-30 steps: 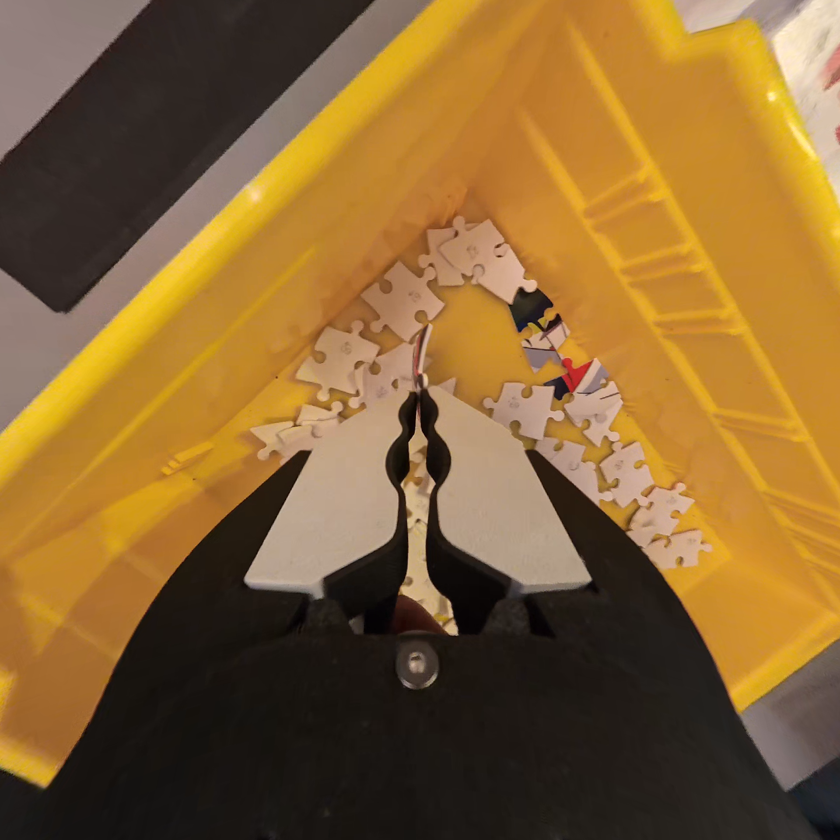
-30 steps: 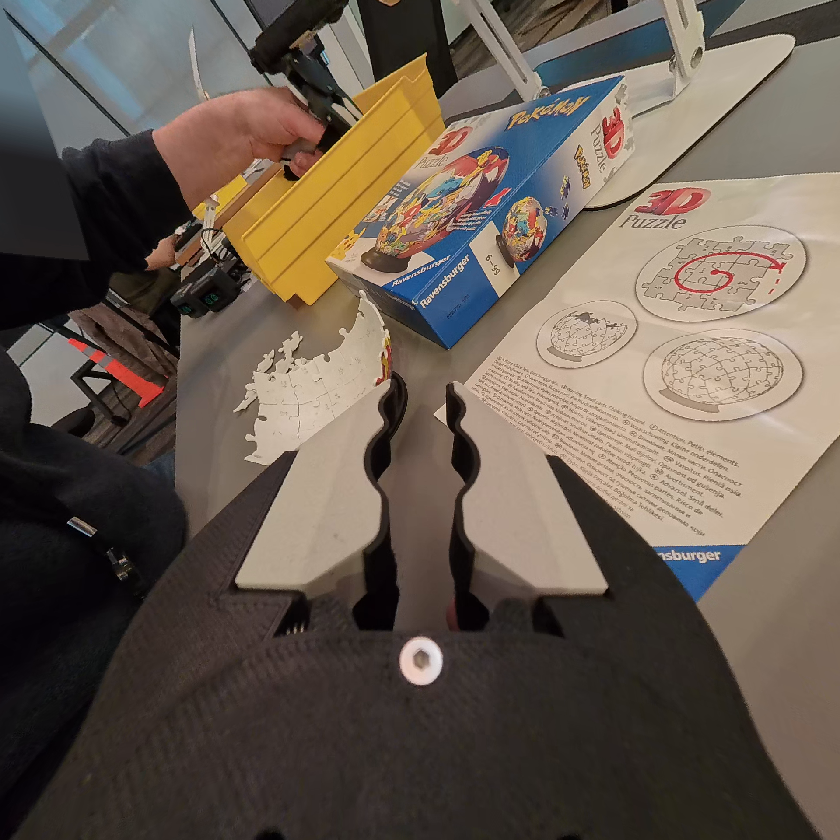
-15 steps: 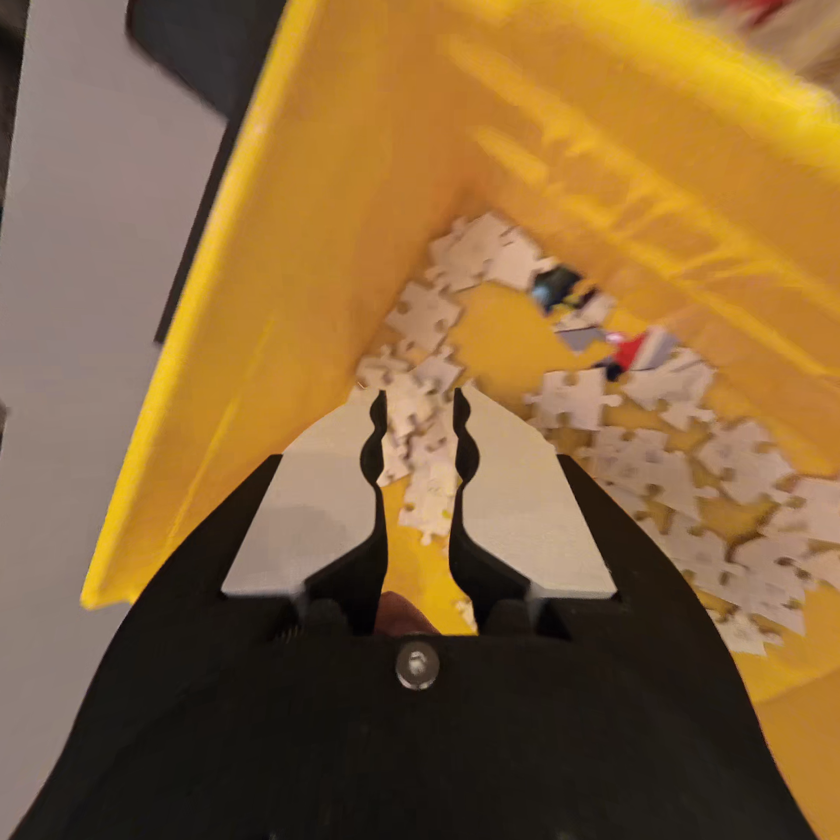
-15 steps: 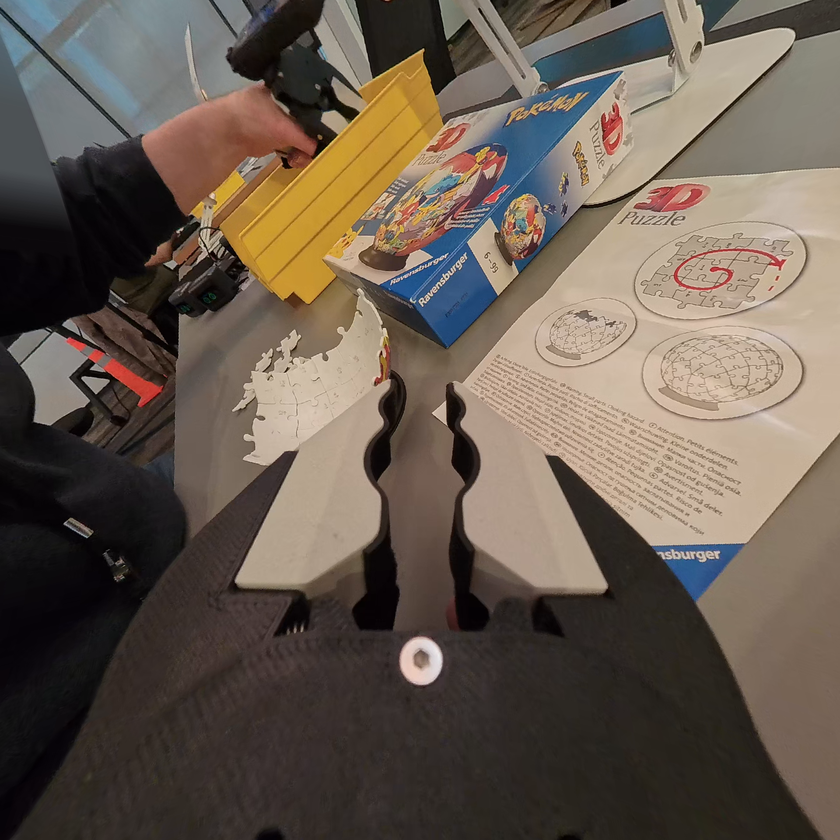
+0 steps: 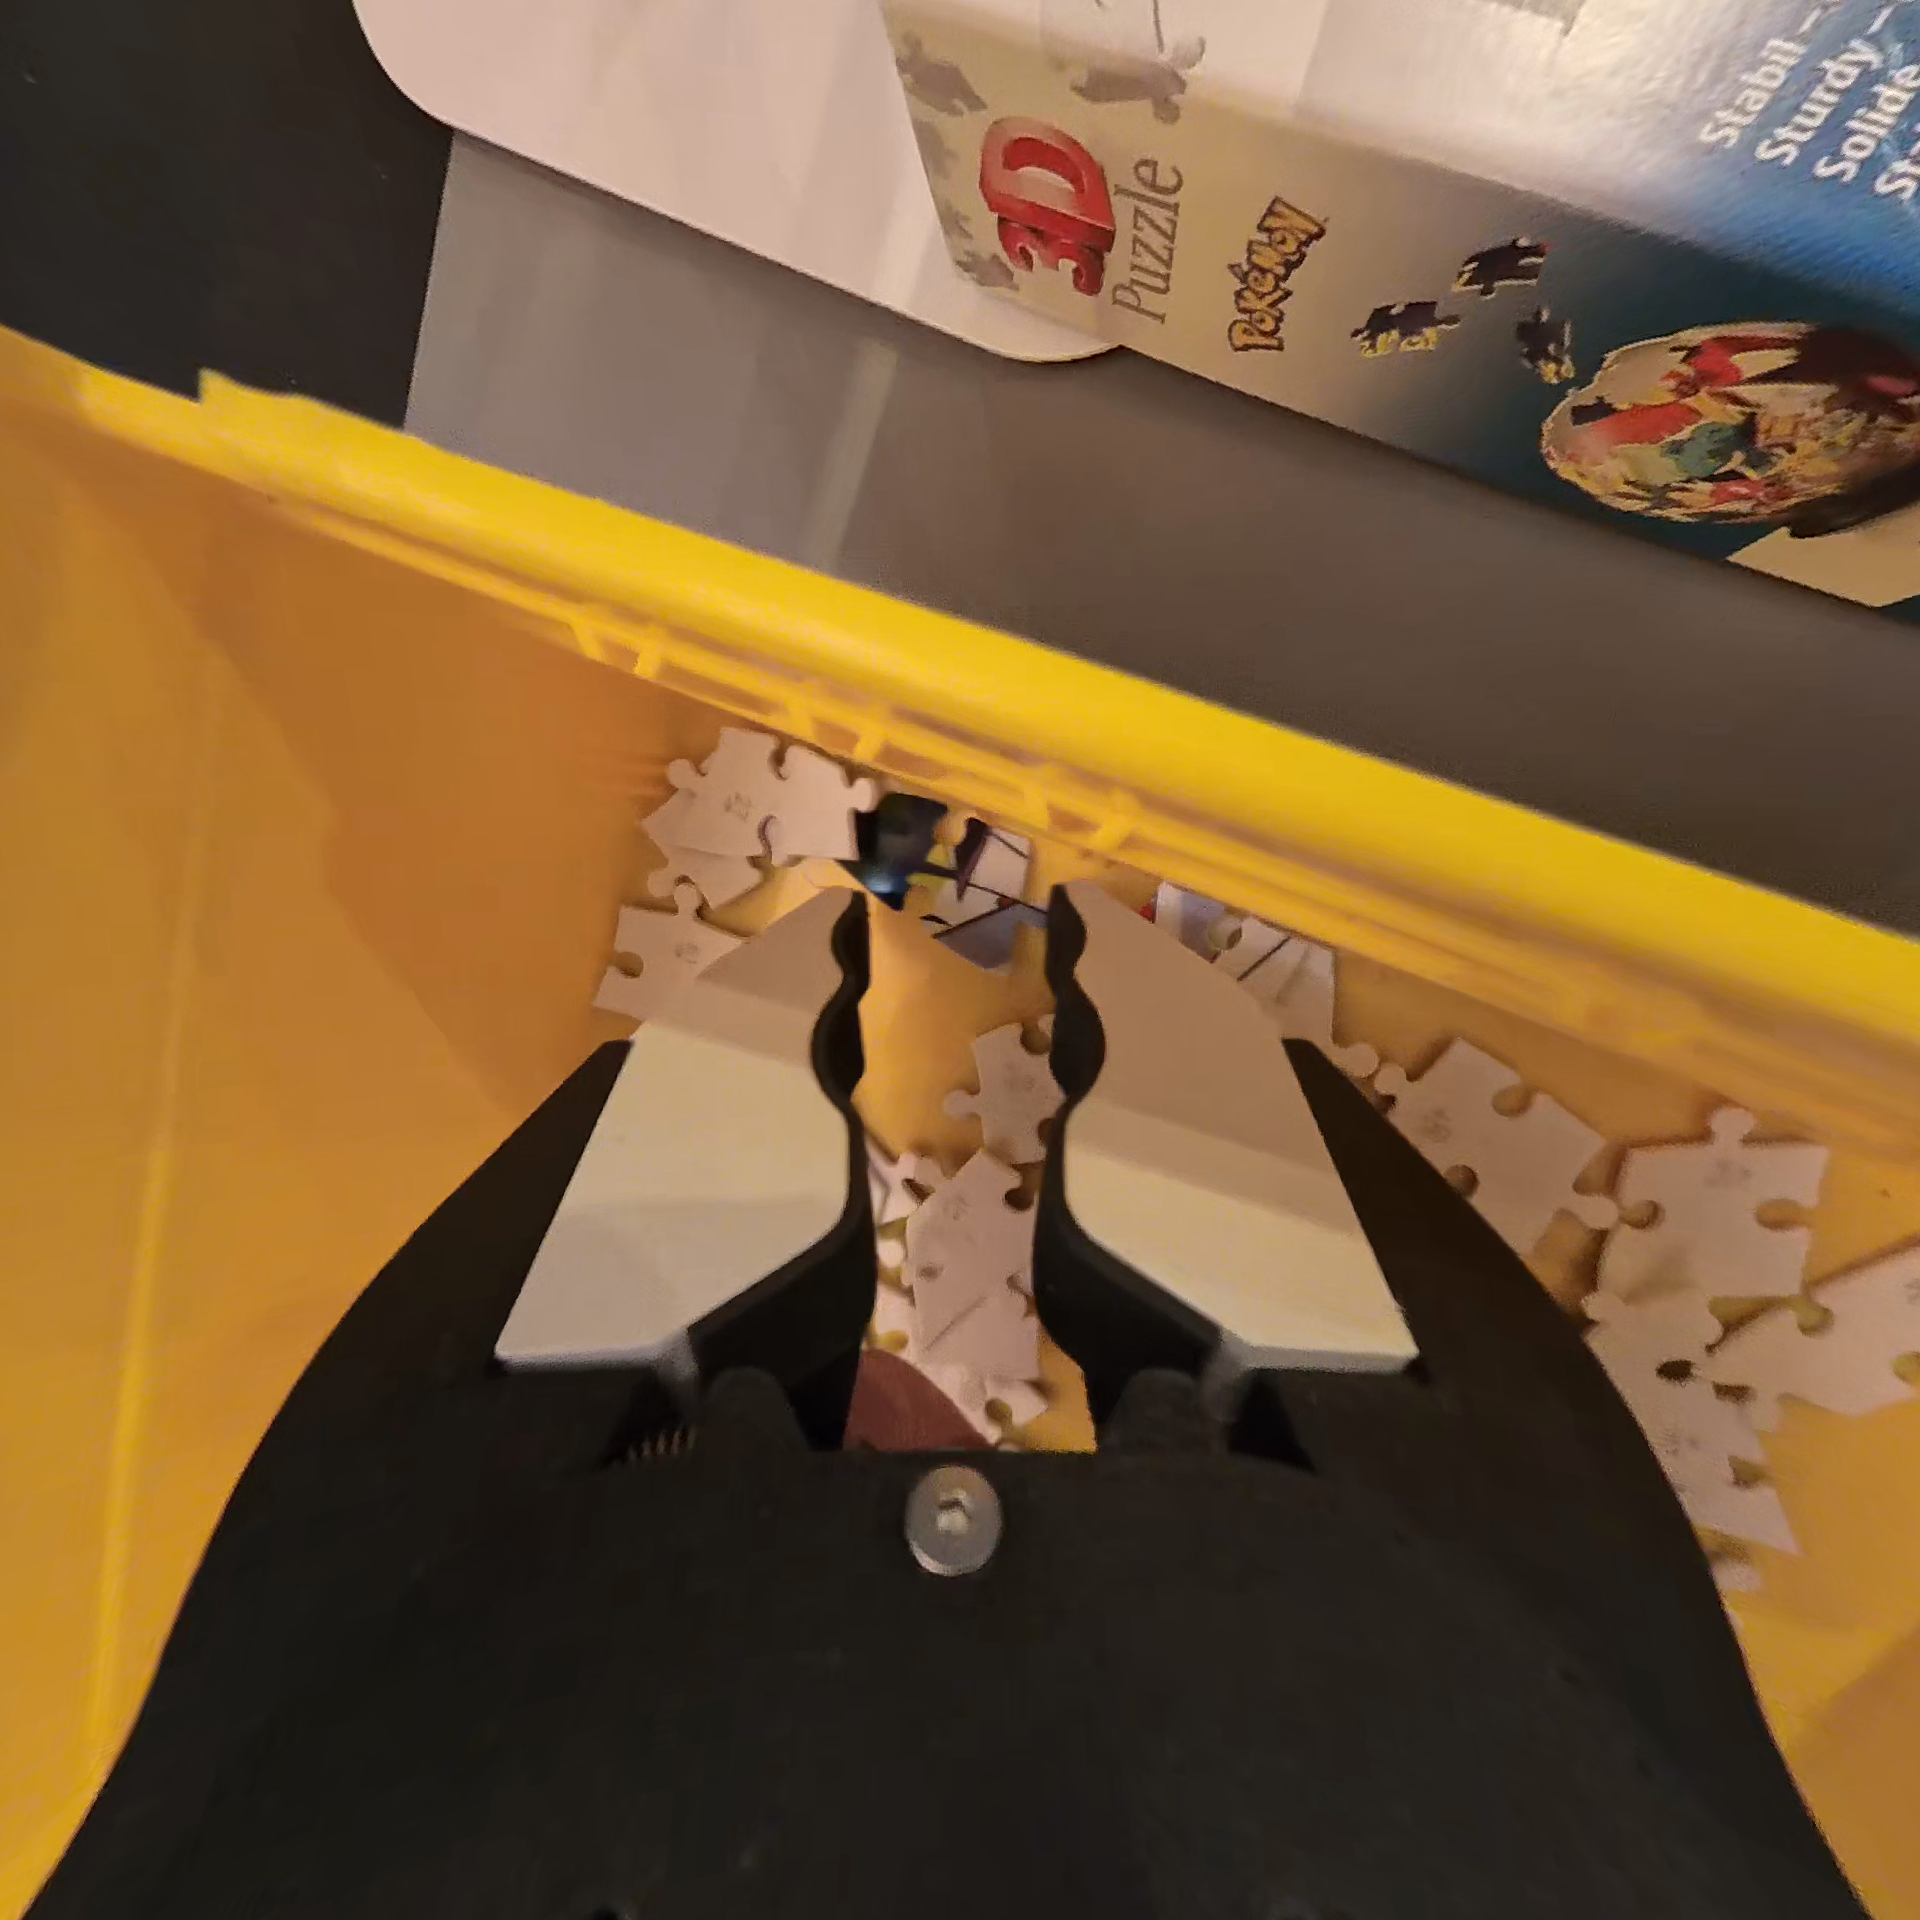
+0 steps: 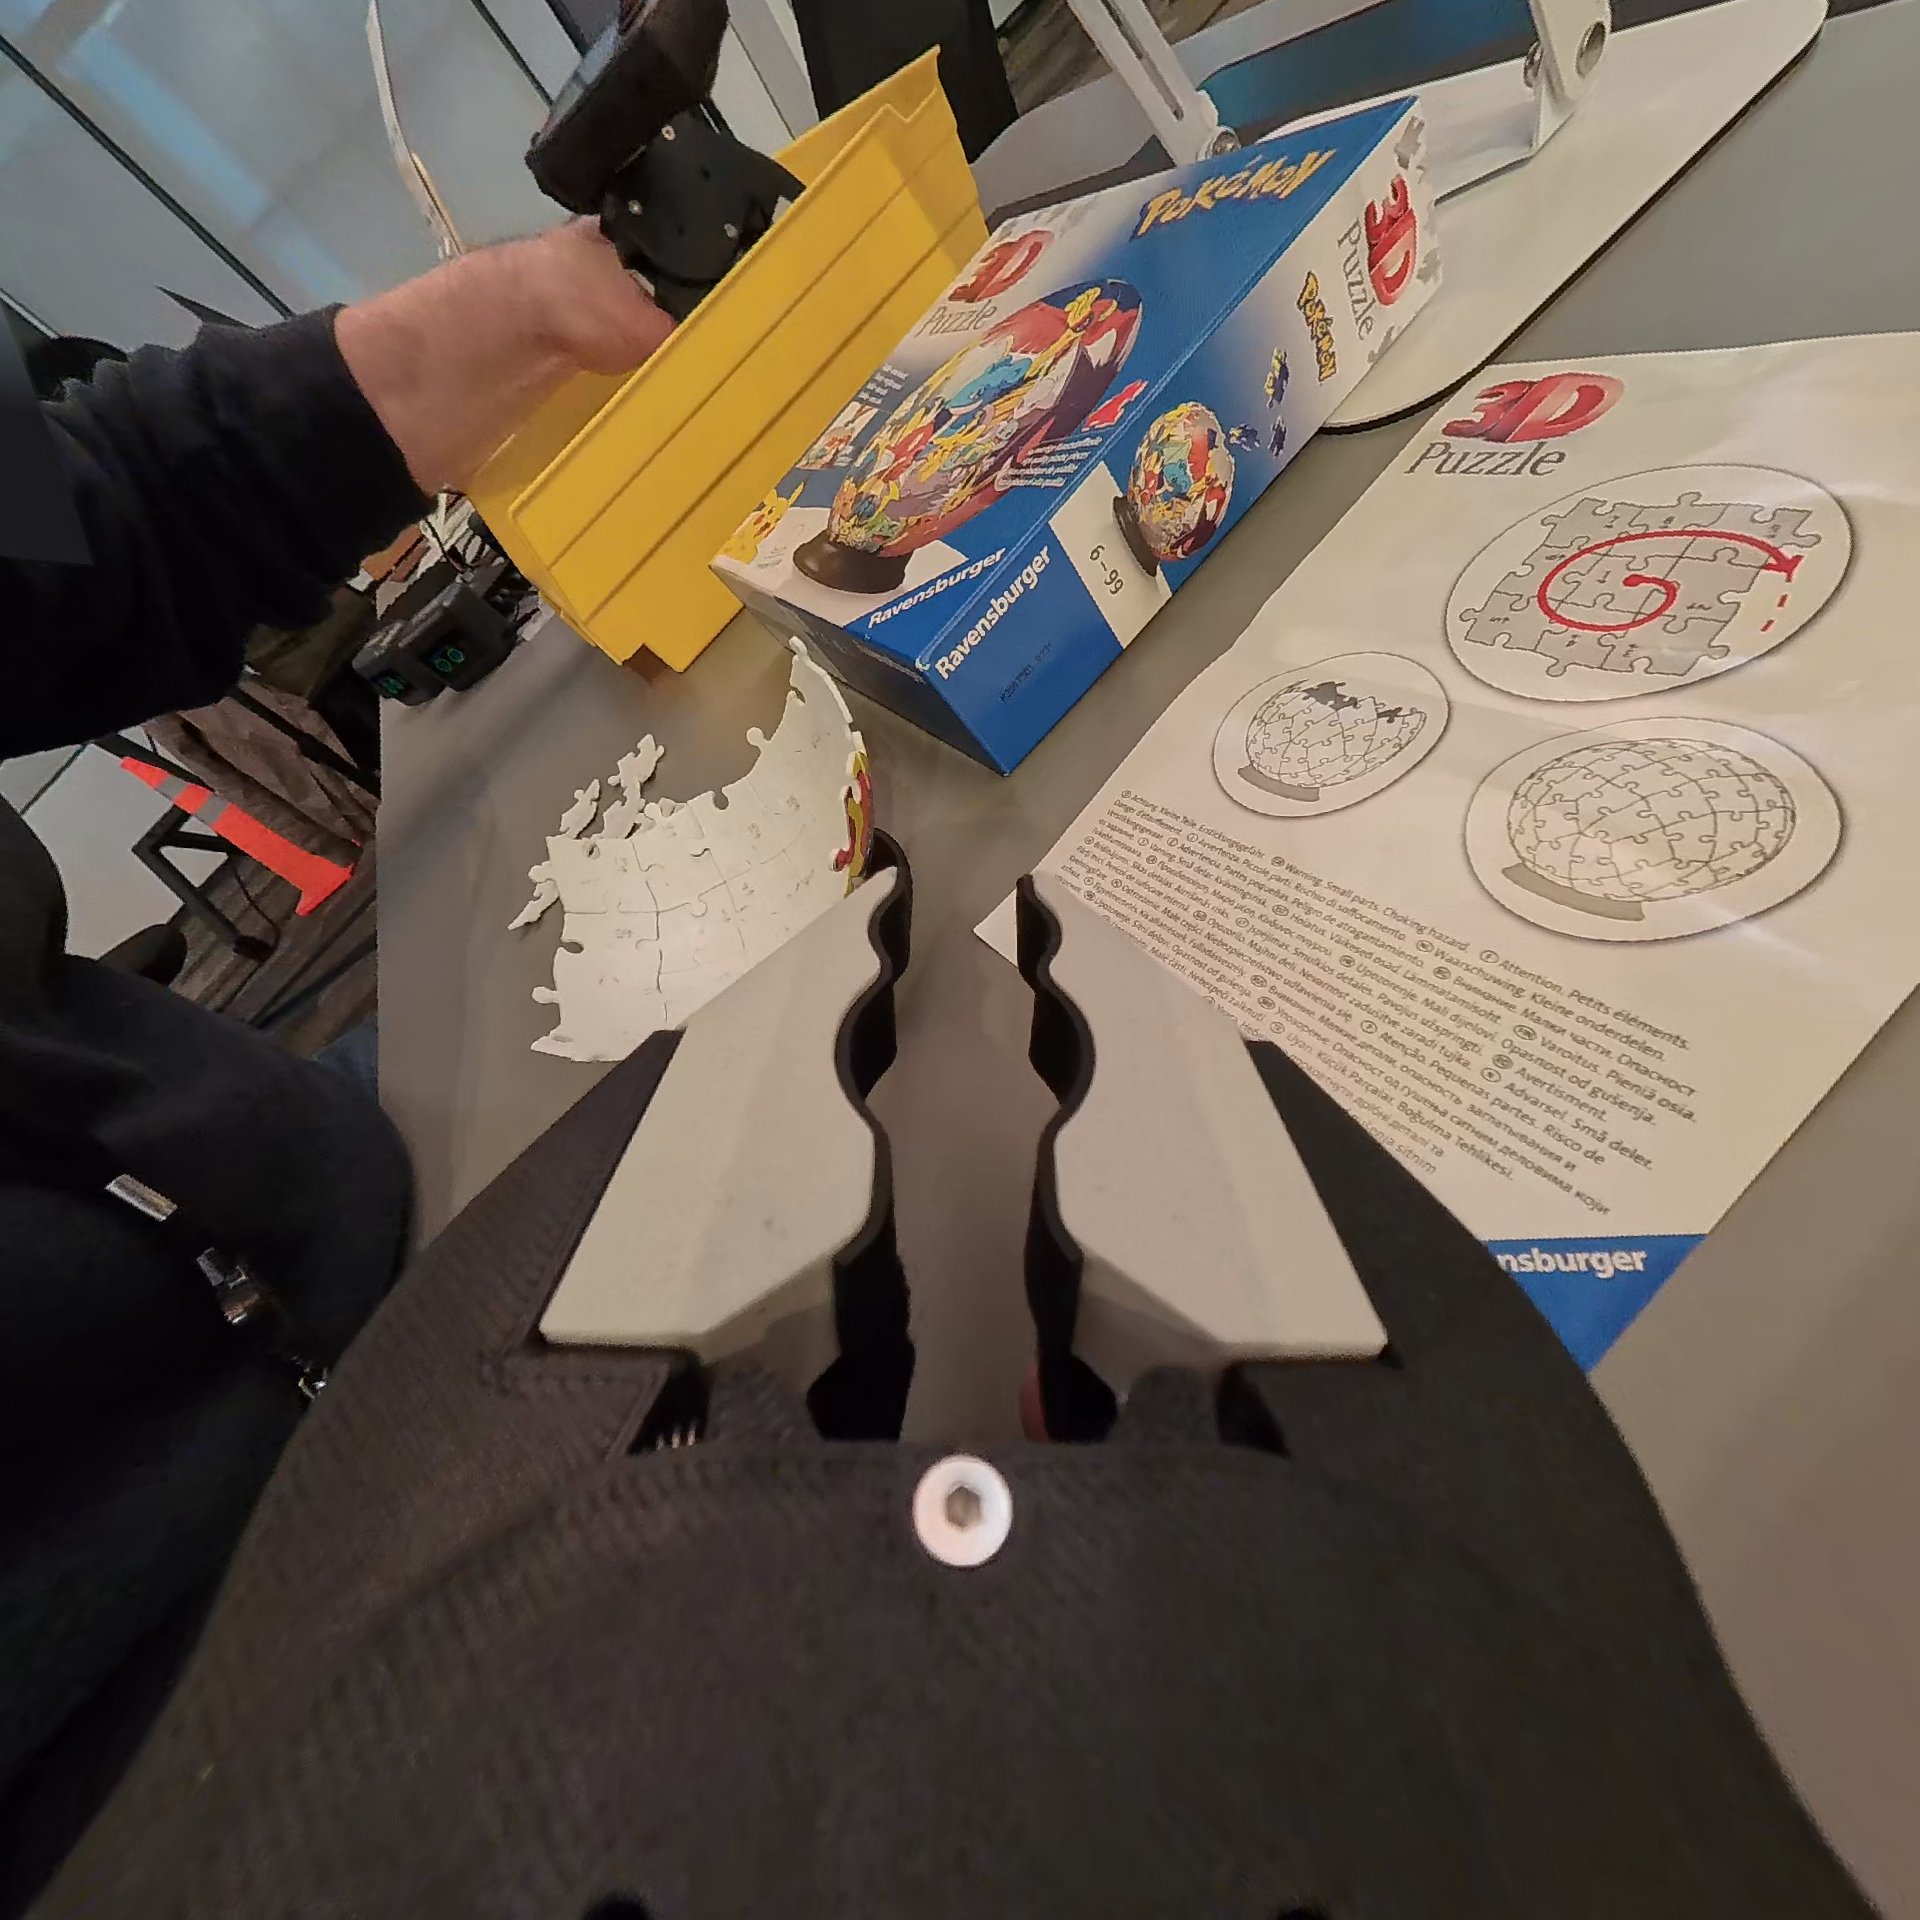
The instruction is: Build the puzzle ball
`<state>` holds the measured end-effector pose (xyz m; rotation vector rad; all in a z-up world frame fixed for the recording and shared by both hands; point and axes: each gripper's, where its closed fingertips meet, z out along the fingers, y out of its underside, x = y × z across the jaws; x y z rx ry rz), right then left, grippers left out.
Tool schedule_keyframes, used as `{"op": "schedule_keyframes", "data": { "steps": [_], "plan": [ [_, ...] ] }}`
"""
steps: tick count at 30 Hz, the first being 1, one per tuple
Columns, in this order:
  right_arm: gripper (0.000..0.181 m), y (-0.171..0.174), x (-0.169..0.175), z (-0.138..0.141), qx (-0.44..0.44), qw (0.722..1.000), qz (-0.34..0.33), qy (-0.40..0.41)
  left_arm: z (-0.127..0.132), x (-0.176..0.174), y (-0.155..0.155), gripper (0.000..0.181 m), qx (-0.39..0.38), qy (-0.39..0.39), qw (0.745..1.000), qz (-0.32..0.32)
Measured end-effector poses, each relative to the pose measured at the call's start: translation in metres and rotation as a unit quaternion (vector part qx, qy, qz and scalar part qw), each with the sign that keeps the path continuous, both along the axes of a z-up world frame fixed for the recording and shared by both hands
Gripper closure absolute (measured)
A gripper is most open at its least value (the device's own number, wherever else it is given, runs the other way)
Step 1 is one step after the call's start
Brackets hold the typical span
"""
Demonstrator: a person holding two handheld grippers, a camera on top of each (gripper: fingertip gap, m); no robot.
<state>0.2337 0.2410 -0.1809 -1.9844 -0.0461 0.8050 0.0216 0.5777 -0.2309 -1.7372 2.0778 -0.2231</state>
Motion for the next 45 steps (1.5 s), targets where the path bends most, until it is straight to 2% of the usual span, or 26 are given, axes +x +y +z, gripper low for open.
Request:
{"op": "schedule_keyframes", "data": {
  "steps": [3, 8, 11, 12, 19, 20, 21, 24, 28, 36, 37, 38, 41, 45],
  "plan": [
    [0.163, 0.0, 0.0, 0.0, -0.002, 1.0, -0.001, 0.0, -0.002, 0.003, -0.001, 0.16, -0.013, -0.009, 1.0, 0.01],
    [0.163, 0.0, 0.0, -0.001, -0.002, 1.0, 0.0, 0.001, -0.001, -0.001, 0.005, 0.161, 0.0, -0.012, 0.999, 0.029],
    [0.163, 0.0, 0.0, 0.0, -0.002, 1.0, 0.0, 0.002, 0.002, -0.007, 0.01, 0.169, -0.008, -0.02, 0.999, 0.046],
    [0.163, 0.0, 0.0, 0.0, -0.002, 1.0, 0.0, 0.002, 0.006, -0.007, 0.015, 0.181, -0.007, -0.04, 0.997, 0.06],
    [0.163, 0.0, 0.0, 0.0, -0.002, 1.0, 0.0, 0.003, 0.014, -0.015, 0.015, 0.181, -0.046, -0.049, 0.993, 0.094],
    [0.163, 0.0, 0.0, 0.0, -0.002, 1.0, 0.001, 0.003, 0.014, -0.013, 0.009, 0.18, -0.061, -0.046, 0.993, 0.095],
    [0.163, 0.0, 0.0, 0.0, -0.002, 1.0, 0.001, 0.004, 0.013, -0.01, 0.005, 0.165, -0.064, -0.043, 0.993, 0.093],
    [0.163, 0.0, 0.0, 0.0, -0.001, 1.0, 0.0, 0.004, 0.003, -0.006, 0.001, 0.141, -0.038, -0.01, 0.996, 0.081],
    [0.162, 0.0, 0.001, 0.001, 0.002, 1.0, 0.0, 0.004, -0.001, -0.005, 0.0, 0.137, -0.036, 0.007, 0.995, 0.09],
    [0.162, -0.001, 0.001, 0.003, 0.009, 1.0, 0.001, 0.008, -0.002, -0.014, 0.003, 0.149, -0.08, -0.006, 0.987, 0.139],
    [0.162, -0.001, 0.001, 0.004, 0.01, 1.0, 0.001, 0.009, -0.001, -0.016, 0.004, 0.17, -0.084, -0.009, 0.985, 0.148],
    [0.162, -0.001, 0.001, 0.004, 0.011, 1.0, 0.001, 0.009, -0.001, -0.02, 0.007, 0.181, -0.075, -0.008, 0.986, 0.151],
    [0.162, -0.001, 0.0, 0.004, 0.012, 1.0, 0.002, 0.01, -0.006, -0.029, -0.003, 0.181, -0.099, 0.003, 0.983, 0.154],
    [0.162, -0.002, 0.0, 0.004, 0.012, 1.0, 0.002, 0.01, -0.003, -0.037, -0.004, 0.181, -0.075, 0.016, 0.987, 0.143]
  ]
}}
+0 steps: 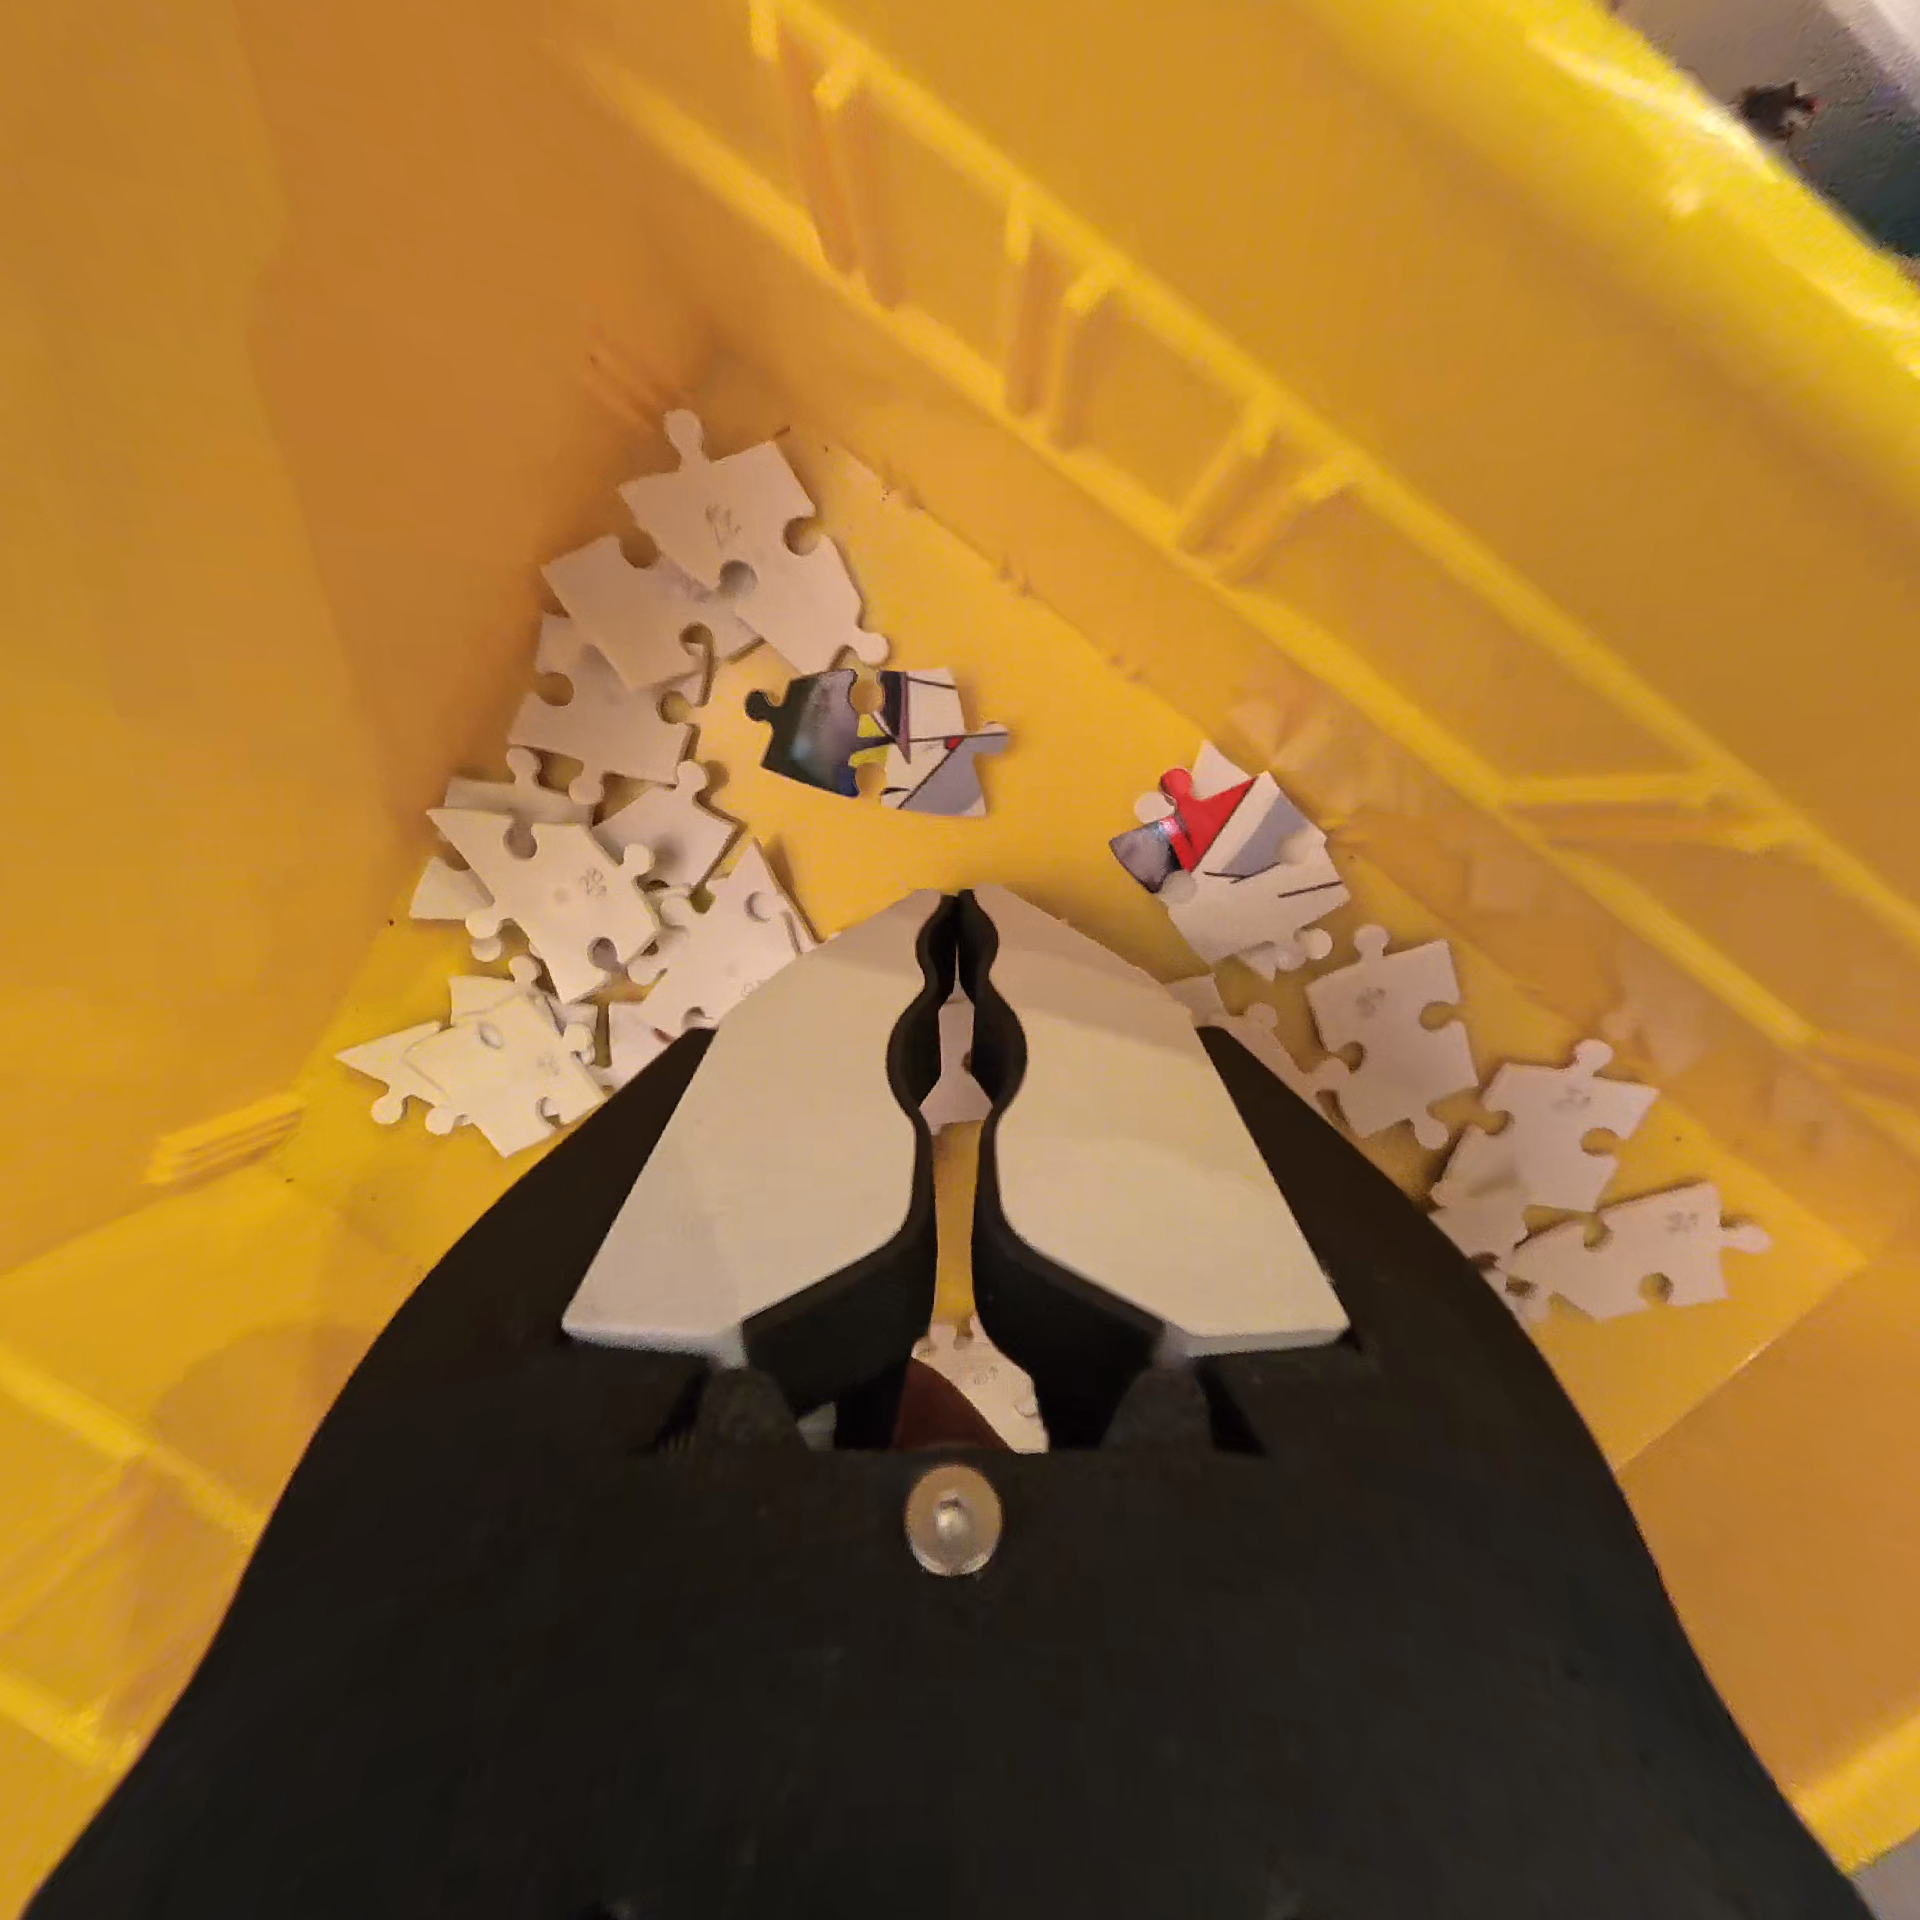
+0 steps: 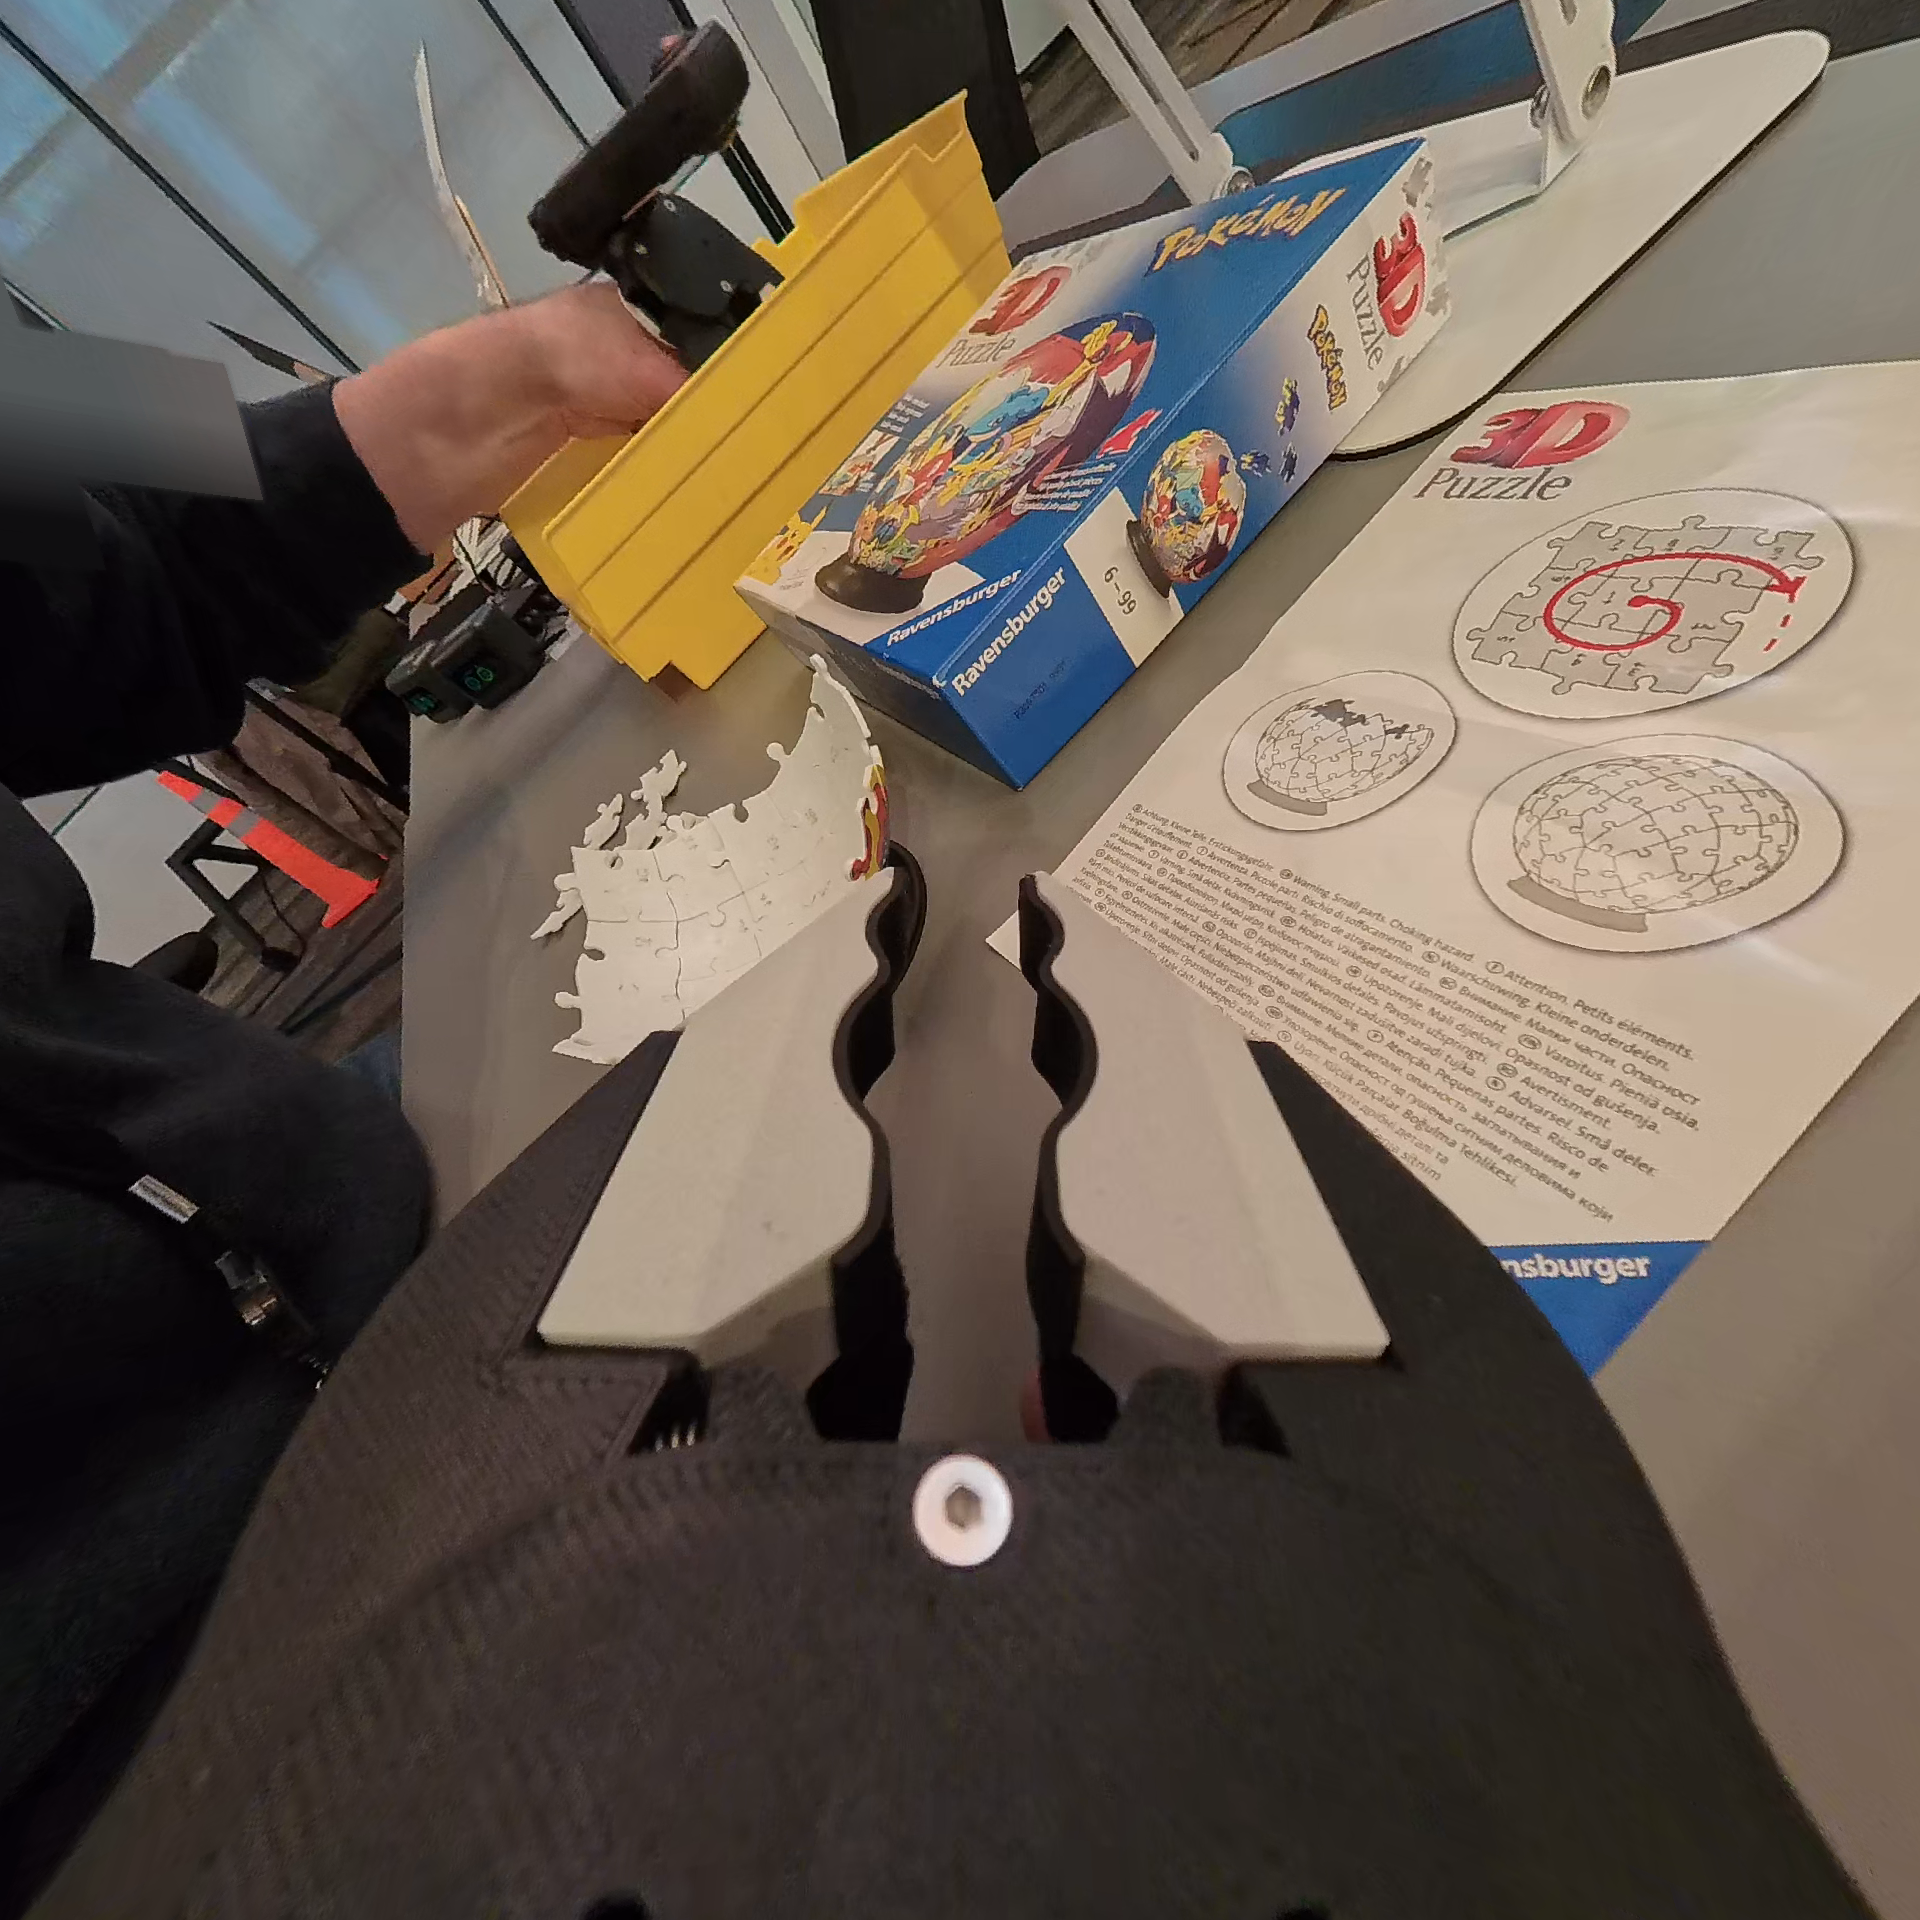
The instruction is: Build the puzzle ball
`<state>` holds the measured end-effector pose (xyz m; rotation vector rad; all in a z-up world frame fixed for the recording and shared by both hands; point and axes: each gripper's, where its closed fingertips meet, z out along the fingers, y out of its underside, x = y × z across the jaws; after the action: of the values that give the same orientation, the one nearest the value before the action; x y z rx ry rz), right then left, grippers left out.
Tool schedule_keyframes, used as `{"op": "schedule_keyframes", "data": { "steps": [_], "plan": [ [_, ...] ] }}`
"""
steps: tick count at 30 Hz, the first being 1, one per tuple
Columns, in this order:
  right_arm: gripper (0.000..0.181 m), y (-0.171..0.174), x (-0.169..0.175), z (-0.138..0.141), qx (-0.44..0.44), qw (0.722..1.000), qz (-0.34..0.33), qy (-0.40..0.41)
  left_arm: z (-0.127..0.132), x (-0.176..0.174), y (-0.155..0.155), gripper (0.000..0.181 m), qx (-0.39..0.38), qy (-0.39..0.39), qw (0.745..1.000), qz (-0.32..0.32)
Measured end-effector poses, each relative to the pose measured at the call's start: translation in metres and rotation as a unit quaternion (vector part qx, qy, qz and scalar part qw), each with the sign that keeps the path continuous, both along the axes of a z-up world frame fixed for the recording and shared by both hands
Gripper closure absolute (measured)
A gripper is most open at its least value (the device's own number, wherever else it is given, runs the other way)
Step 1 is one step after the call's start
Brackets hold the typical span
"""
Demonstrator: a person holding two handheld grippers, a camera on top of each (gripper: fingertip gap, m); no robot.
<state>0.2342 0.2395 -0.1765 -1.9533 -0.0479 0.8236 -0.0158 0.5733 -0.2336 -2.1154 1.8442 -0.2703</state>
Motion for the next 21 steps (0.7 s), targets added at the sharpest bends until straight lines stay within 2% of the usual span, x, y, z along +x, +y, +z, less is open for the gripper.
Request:
{"op": "schedule_keyframes", "data": {
  "steps": [1, 4, 7, 9, 13, 21],
  "plan": [
    [0.162, 0.0, 0.0, 0.0, 0.0, 1.0, 0.0, 0.0, 0.002, 0.001, 0.002, 0.181, 0.004, -0.008, 1.0, 0.007],
    [0.162, 0.0, 0.0, 0.0, -0.001, 1.0, 0.0, -0.001, 0.007, 0.013, 0.009, 0.154, 0.024, -0.028, 0.999, 0.021],
    [0.162, 0.0, 0.0, 0.0, 0.0, 1.0, -0.001, -0.001, 0.004, 0.021, 0.02, 0.143, 0.075, -0.004, 0.997, 0.023],
    [0.162, 0.0, 0.0, 0.0, 0.001, 1.0, -0.001, -0.001, 0.002, 0.026, 0.02, 0.145, 0.084, 0.003, 0.996, 0.014],
    [0.162, 0.0, 0.0, 0.001, 0.003, 1.0, 0.0, 0.001, 0.001, 0.027, 0.018, 0.15, 0.055, 0.008, 0.998, 0.027],
    [0.161, -0.001, 0.0, 0.002, 0.007, 1.0, 0.0, 0.004, 0.0, 0.018, 0.011, 0.153, 0.034, 0.017, 0.999, -0.001]
  ]
}}
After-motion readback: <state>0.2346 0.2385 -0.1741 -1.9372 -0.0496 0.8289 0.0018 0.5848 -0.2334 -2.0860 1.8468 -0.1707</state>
